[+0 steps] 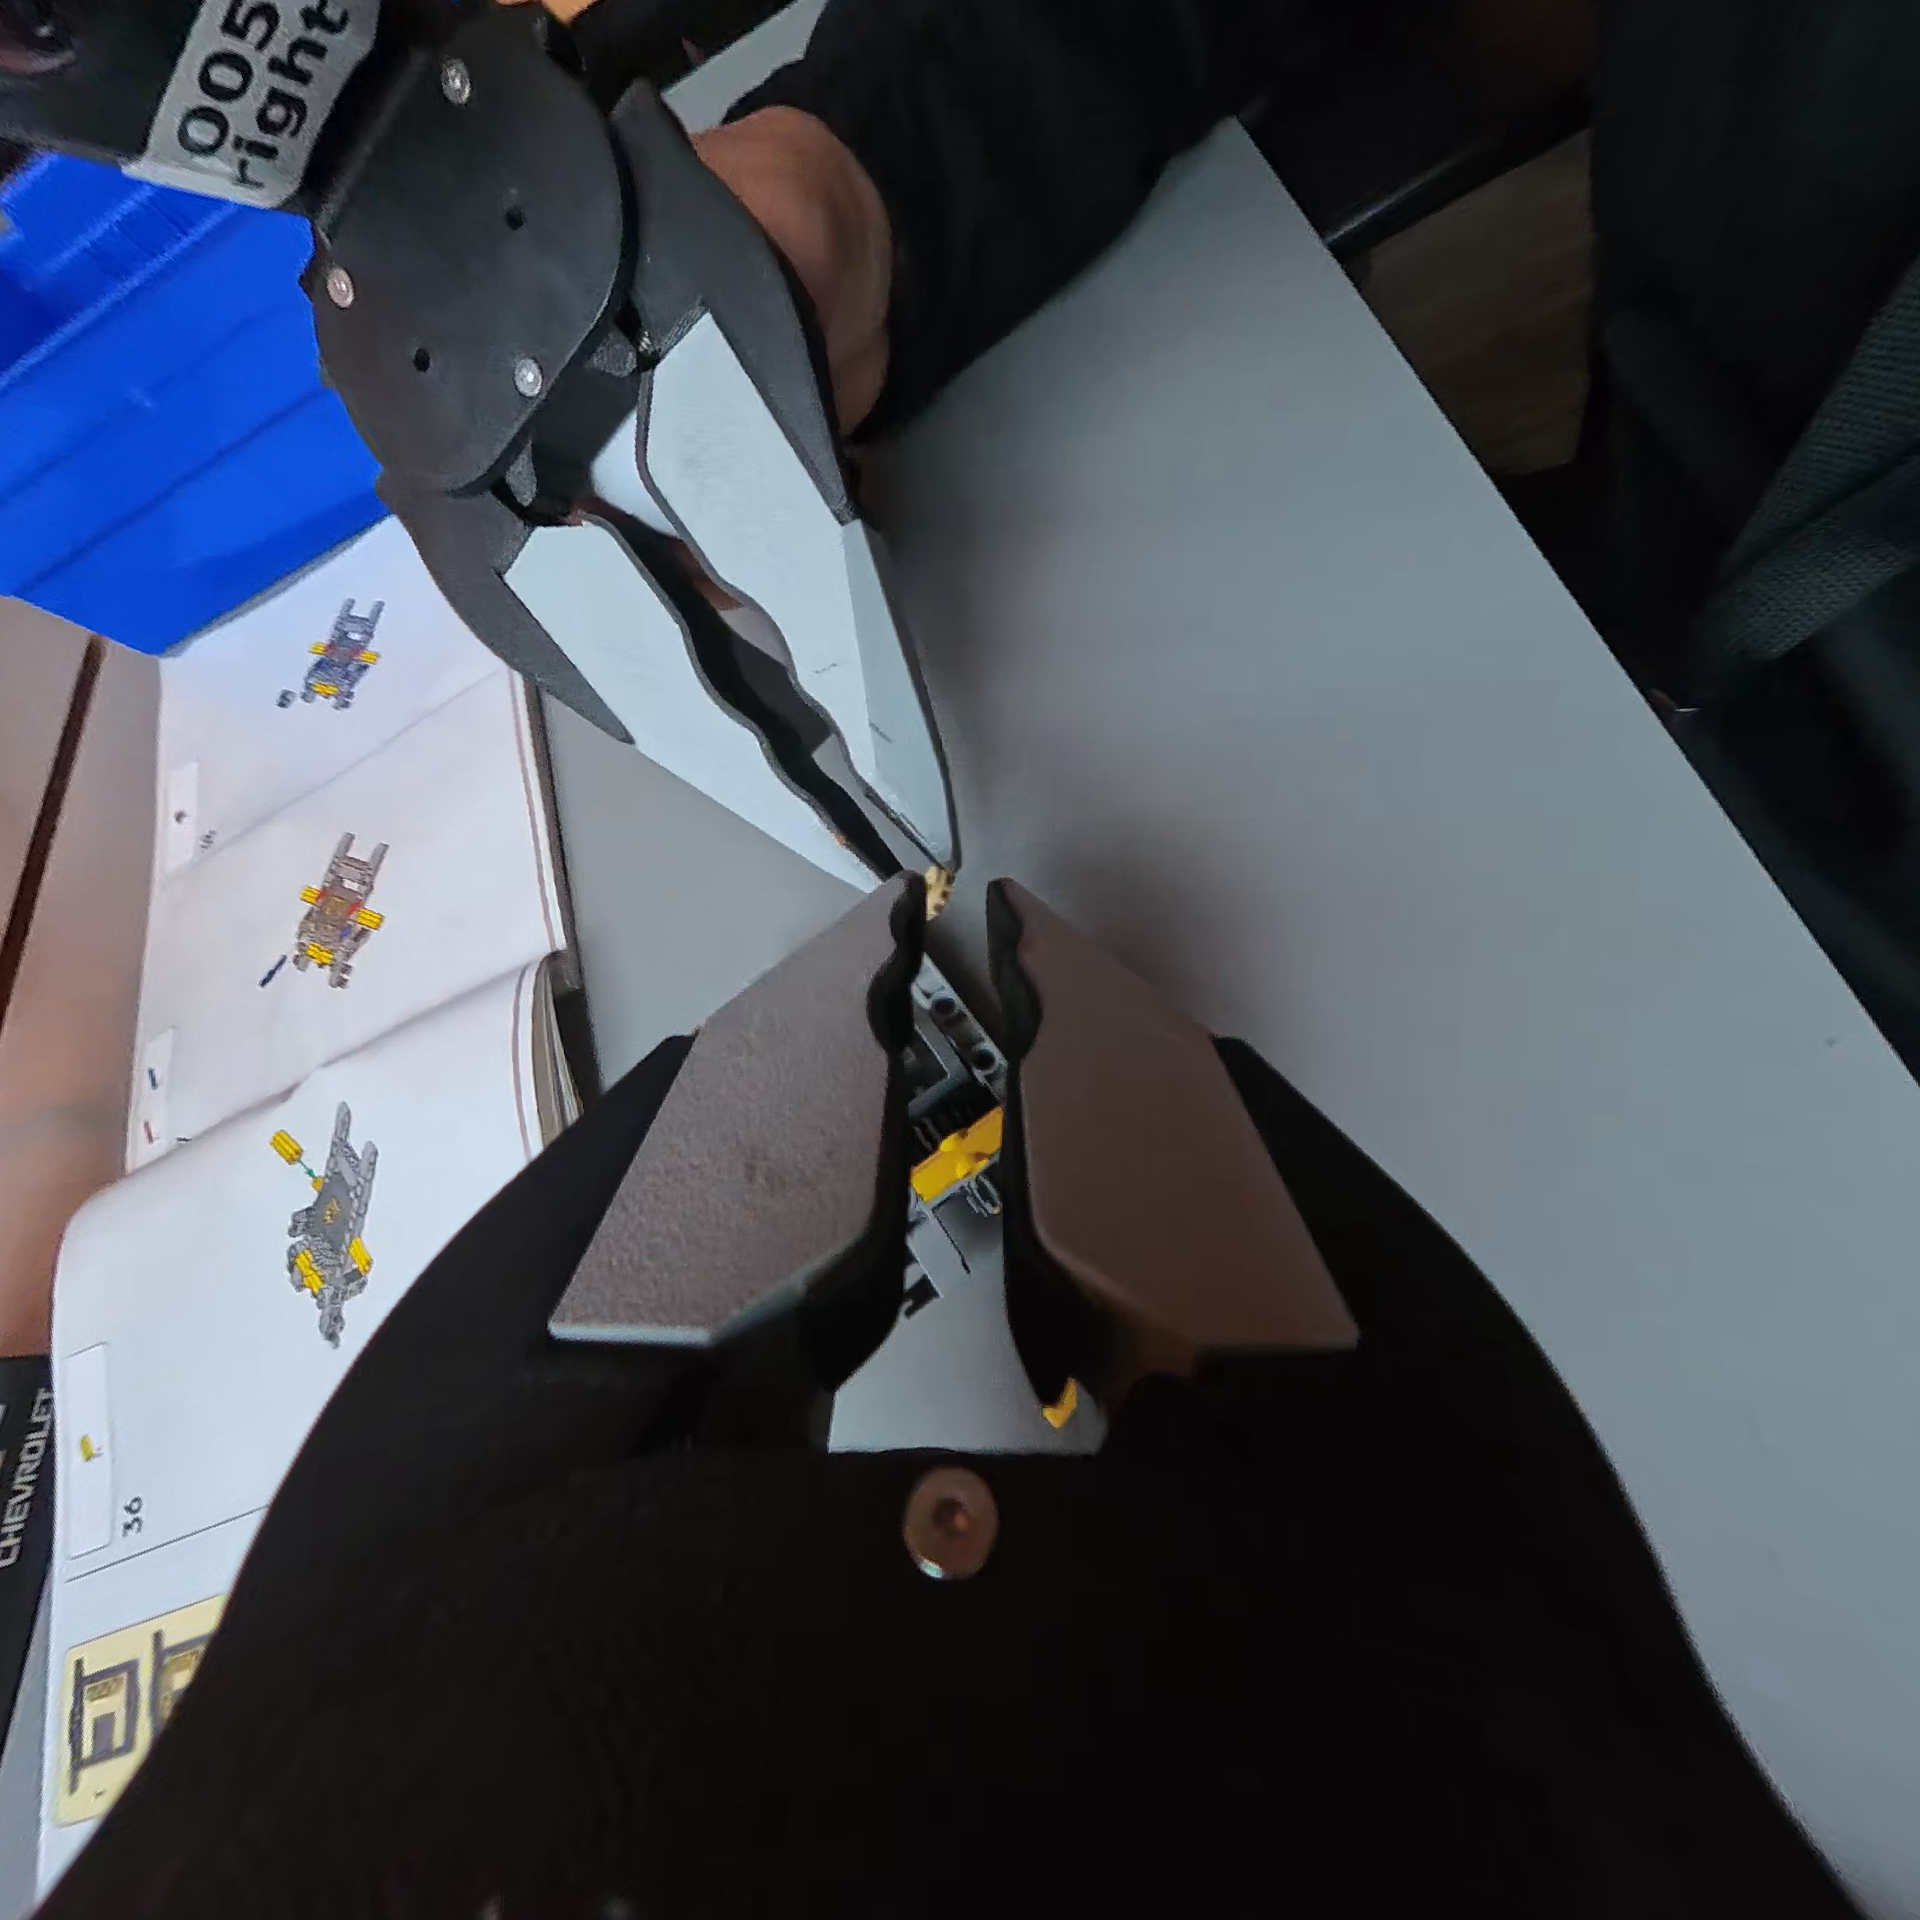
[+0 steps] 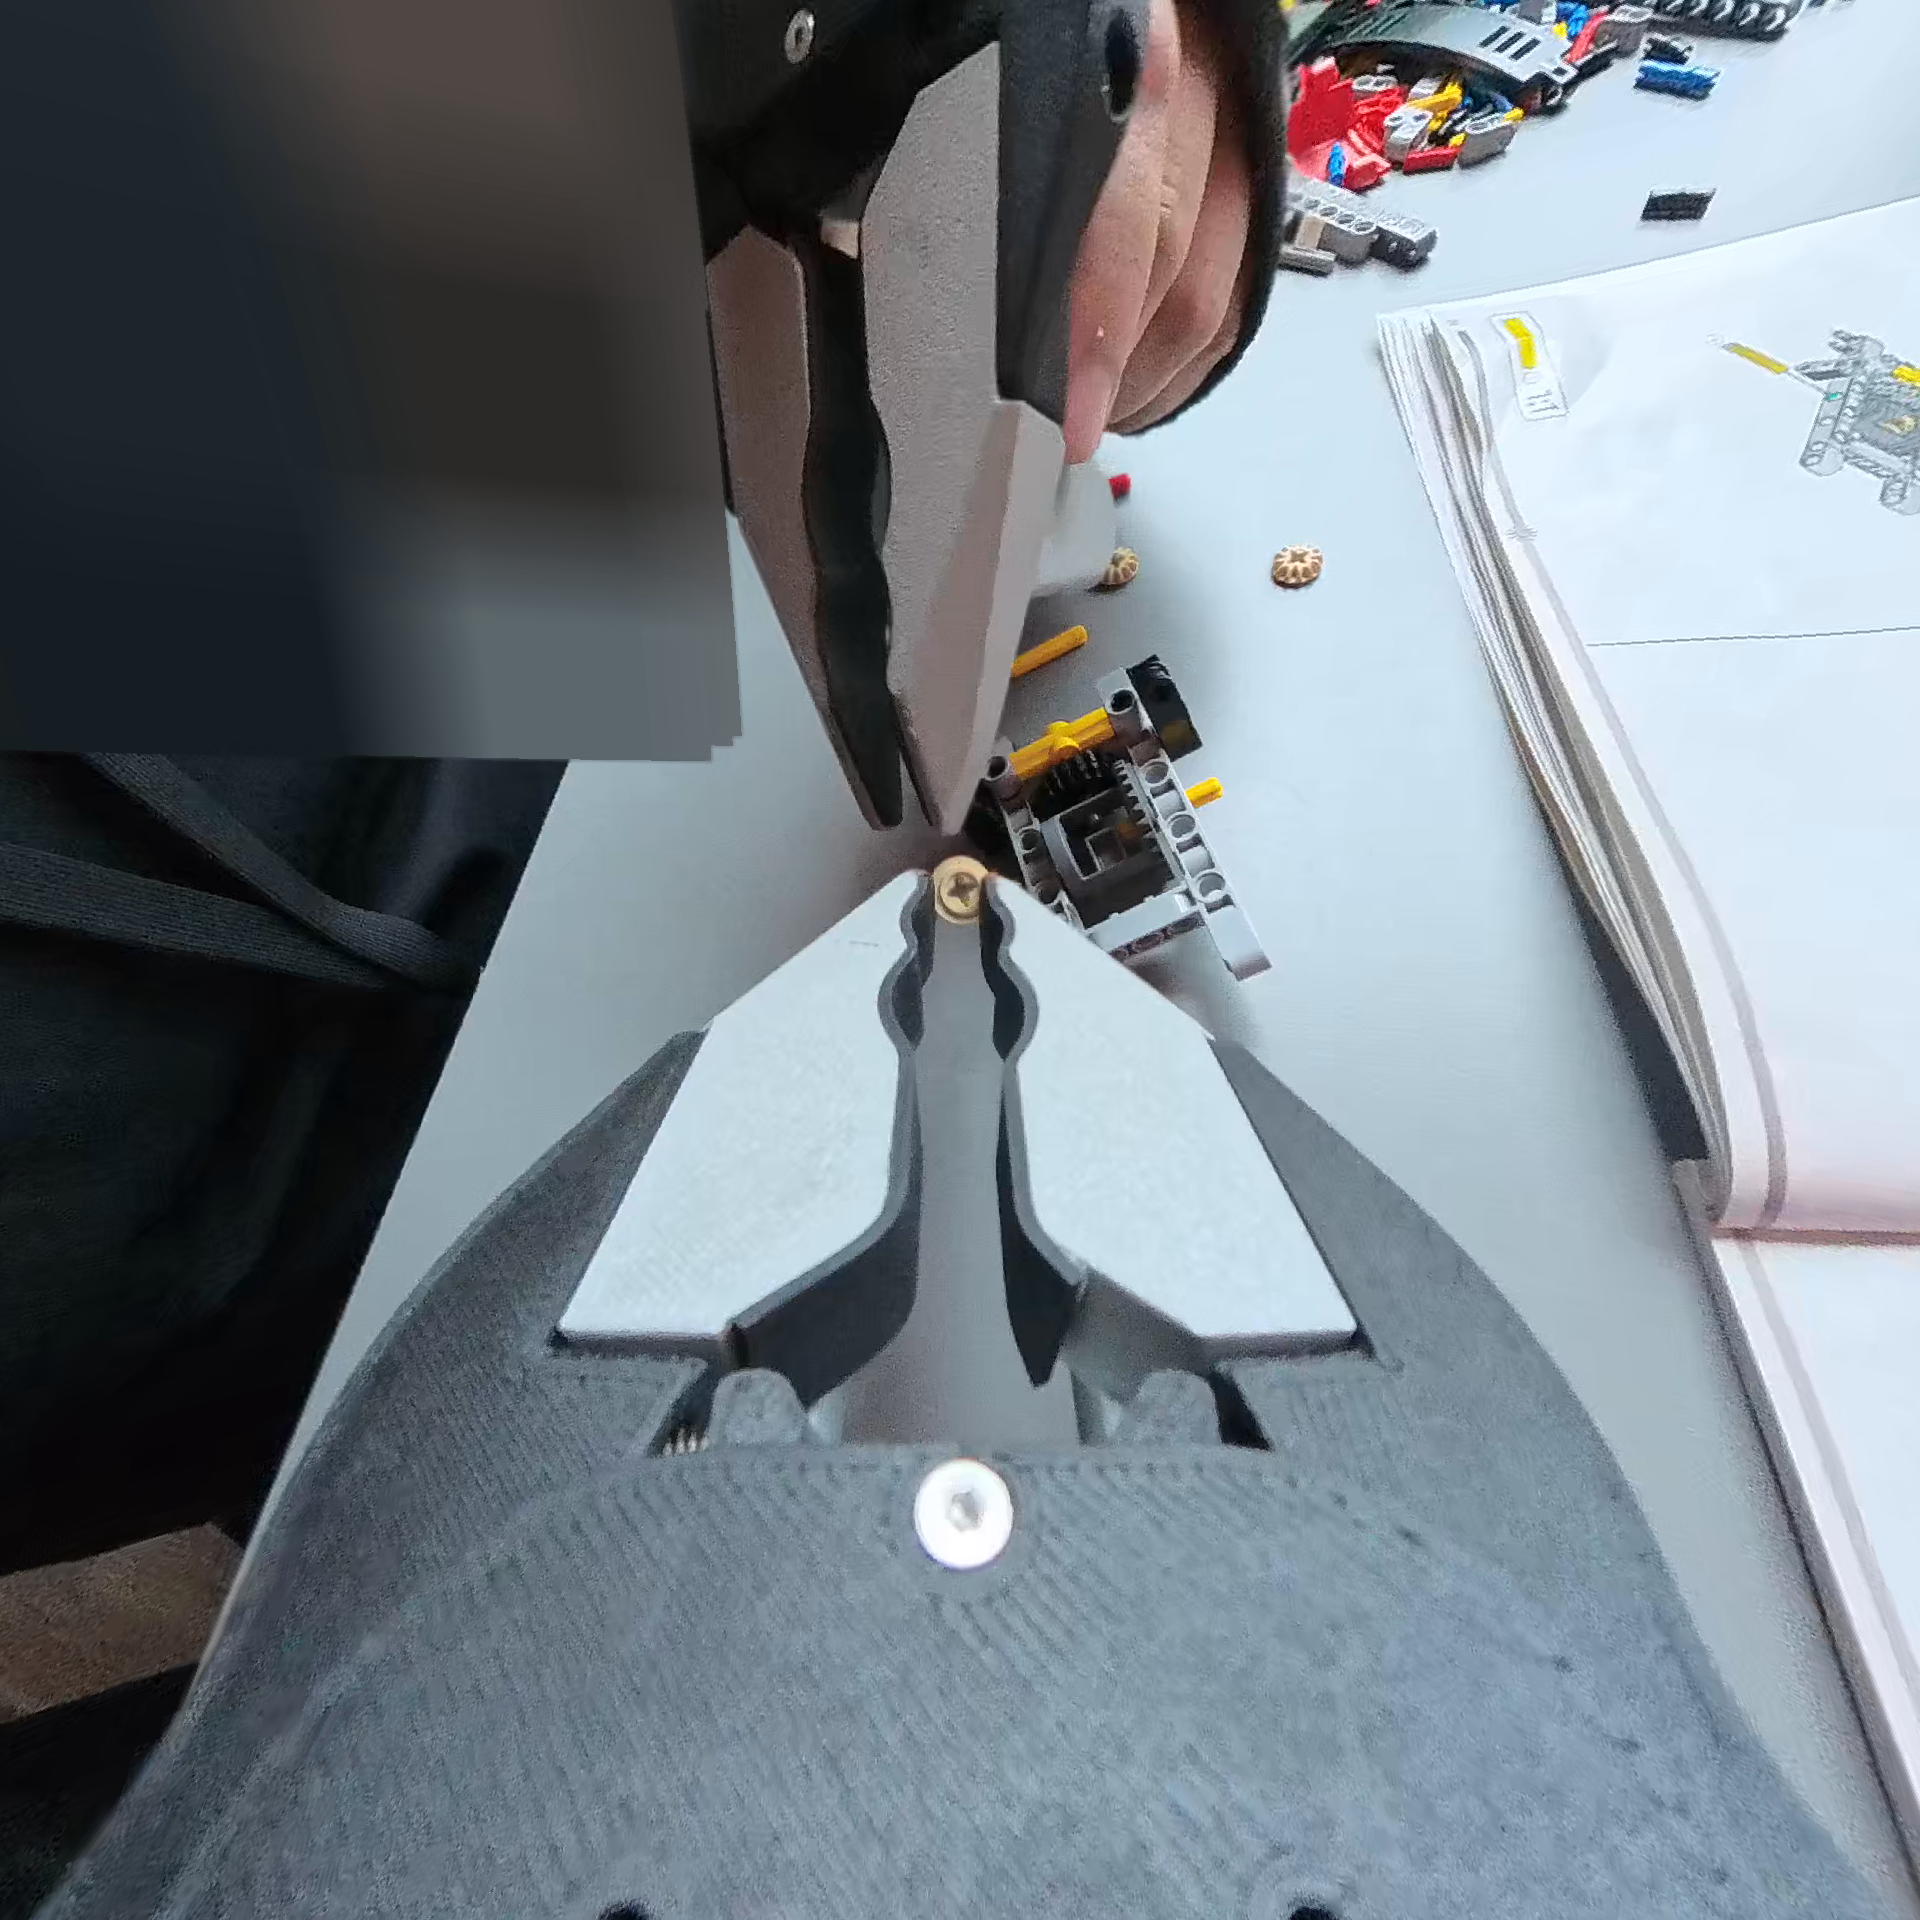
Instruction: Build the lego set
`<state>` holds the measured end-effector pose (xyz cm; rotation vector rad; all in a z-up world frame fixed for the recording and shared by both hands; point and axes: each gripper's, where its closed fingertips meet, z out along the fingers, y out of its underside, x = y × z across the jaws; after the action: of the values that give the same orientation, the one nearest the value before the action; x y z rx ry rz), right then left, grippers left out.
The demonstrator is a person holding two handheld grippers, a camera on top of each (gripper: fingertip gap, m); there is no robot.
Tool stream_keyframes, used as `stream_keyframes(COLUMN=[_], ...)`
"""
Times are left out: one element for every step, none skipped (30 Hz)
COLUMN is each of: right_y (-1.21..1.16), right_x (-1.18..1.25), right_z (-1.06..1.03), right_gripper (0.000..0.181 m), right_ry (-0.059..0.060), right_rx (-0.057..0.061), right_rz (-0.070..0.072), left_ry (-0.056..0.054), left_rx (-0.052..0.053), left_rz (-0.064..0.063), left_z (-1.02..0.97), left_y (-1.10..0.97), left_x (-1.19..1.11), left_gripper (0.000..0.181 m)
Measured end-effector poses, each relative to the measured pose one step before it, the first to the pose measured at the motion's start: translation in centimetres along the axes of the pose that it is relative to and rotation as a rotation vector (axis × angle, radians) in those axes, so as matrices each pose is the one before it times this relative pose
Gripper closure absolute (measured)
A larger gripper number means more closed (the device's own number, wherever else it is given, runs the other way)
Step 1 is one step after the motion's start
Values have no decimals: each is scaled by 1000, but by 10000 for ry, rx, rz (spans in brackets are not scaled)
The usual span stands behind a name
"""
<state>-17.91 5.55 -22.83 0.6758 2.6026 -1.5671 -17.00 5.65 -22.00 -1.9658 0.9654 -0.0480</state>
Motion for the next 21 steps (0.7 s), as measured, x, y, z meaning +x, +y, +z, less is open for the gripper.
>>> stream_keyframes(right_y=[-94,-90,-110,-94,-44,-12,-32,-10,5,-13,-15,-4,26,26,3,7,1,0,-6,-25,-47], right_x=[49,-4,-28,-32,-62,-32,15,16,-19,-1,-23,-52,-31,17,57,87,98,81,47,90,119], right_z=[-64,-57,-48,-39,-10,-1,8,5,9,2,1,16,14,30,11,-12,-25,-33,-29,-36,-57], right_gripper=[176,176,176,176,176,176,176,176,177,177,176,177,177,177,177,177,177,177,177,177,177], right_ry=[-16,-41,-39,-51,-83,-76,-44,-54,-74,-60,-70,-79,-66,-24,6,27,24,-3,-17,11,37], right_rx=[59,46,71,65,33,21,35,30,12,24,27,15,-12,-10,2,10,11,14,25,34,38], right_rz=[83,62,49,64,93,101,99,103,104,96,92,90,77,60,49,48,61,71,67,62,48], left_ry=[-102,-84,-5,-81,-118,-22,-18,-57,-17,4,-52,-35,-9,-31,-81,-42,-47,-29,-21,-52,-74], left_rx=[29,-39,-76,-76,-54,-44,-24,6,12,11,18,19,17,-2,-6,1,-4,8,13,-15,-32], left_rz=[43,32,38,38,50,54,43,42,38,29,24,24,16,22,48,22,-25,-33,-24,-20,-19], left_z=[26,54,83,80,68,55,46,37,25,32,34,28,29,26,24,21,43,39,23,19,14], left_y=[-52,92,156,150,109,70,26,-19,-35,-37,-41,-49,-33,5,56,56,57,47,17,31,52], left_x=[-99,-95,8,-84,-138,-3,22,-34,11,41,-42,-22,18,-27,-100,-57,-79,-66,-44,-93,-129], left_gripper=[173,173,173,173,173,173,173,174,174,175,175,176,177,178,180,180,180,180,180,180,180])
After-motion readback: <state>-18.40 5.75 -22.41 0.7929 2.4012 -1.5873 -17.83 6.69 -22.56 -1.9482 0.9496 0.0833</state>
